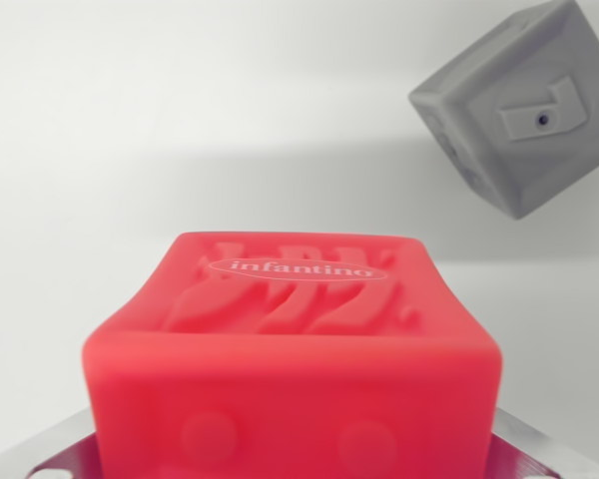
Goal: Destack cube
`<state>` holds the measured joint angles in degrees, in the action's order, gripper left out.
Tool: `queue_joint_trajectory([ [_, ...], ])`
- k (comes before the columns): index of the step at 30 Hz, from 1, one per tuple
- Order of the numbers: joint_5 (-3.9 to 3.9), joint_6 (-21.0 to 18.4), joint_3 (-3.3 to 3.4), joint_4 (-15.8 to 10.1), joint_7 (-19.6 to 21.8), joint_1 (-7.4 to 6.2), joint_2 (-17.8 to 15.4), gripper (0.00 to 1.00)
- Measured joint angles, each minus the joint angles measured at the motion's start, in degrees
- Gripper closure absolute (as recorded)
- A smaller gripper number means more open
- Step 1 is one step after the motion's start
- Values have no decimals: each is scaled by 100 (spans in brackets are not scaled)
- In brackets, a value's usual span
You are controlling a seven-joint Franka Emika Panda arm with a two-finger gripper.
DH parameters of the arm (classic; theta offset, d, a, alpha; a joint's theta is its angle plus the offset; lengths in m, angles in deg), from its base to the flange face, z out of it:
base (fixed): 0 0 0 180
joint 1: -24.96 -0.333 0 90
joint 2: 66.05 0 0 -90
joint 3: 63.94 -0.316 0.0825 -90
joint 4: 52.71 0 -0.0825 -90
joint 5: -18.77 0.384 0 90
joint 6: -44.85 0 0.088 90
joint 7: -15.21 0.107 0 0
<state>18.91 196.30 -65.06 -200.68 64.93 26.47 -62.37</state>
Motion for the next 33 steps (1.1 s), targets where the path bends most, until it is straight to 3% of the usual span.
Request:
queue_joint_trajectory([
  [33,-21,557,-14,-271,1909,-435,285,100],
])
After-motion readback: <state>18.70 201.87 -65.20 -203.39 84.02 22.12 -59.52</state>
